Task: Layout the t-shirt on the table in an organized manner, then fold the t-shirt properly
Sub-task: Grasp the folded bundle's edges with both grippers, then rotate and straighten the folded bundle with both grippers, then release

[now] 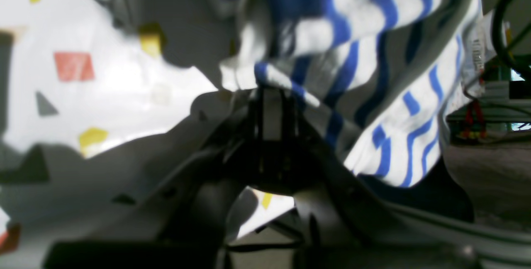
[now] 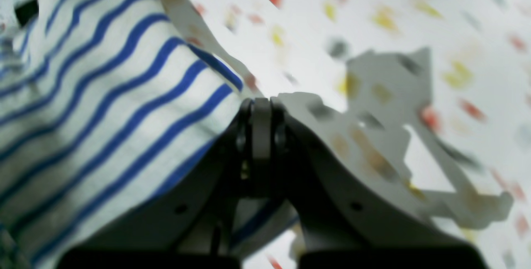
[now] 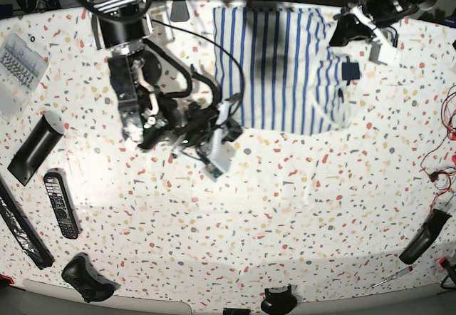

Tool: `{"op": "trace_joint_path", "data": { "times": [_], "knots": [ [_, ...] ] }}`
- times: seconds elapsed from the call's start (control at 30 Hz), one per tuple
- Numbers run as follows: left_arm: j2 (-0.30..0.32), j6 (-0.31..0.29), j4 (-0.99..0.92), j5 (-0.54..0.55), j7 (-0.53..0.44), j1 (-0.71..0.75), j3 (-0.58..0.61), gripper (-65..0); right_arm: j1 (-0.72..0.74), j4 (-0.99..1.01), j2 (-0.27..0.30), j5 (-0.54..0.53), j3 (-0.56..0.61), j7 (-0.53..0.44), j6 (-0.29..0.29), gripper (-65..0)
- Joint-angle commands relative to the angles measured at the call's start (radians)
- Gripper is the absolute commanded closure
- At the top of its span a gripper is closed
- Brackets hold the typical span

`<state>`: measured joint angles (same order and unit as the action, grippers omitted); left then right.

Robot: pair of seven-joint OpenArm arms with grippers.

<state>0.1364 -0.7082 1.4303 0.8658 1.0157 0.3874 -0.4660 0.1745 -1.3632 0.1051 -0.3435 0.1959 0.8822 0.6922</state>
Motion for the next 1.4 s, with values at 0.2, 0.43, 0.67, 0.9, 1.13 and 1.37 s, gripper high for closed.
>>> {"op": "trace_joint_path", "data": {
  "times": [0.2,0.43,0.67,0.9,1.13,1.37],
  "knots": [
    [0.029,0.034,-0.133,-0.159,-0.147,-0.239,0.057,0.0,-0.034,-0.07,0.027,-0.037,-0.132,-0.018,0.006,0.0],
    [0.064,0.034,-0.194,-0.161,-0.149,-0.391,0.291,0.0,-0.032,-0.086,0.04,-0.034,-0.239,-0.05,0.006,0.0],
    [0.061,0.119,-0.194,-0.211,-0.187,-0.471,0.429,0.0,0.025,-0.086,0.092,-0.11,-0.257,-0.002,0.006,0.0],
    [0.061,0.163,-0.194,-0.266,-0.261,-0.555,0.435,0.0,0.024,-0.086,0.092,-0.11,-0.306,0.008,0.006,0.0],
    [0.064,0.163,-0.194,-0.28,-0.277,-0.626,0.435,0.0,0.024,-0.086,0.092,-0.166,-0.356,0.032,0.006,0.0],
    [0.12,0.163,-0.125,-0.217,-0.216,-0.631,0.433,0.0,0.007,-0.089,0.099,-0.236,-0.442,0.053,0.006,0.0]
  ]
}}
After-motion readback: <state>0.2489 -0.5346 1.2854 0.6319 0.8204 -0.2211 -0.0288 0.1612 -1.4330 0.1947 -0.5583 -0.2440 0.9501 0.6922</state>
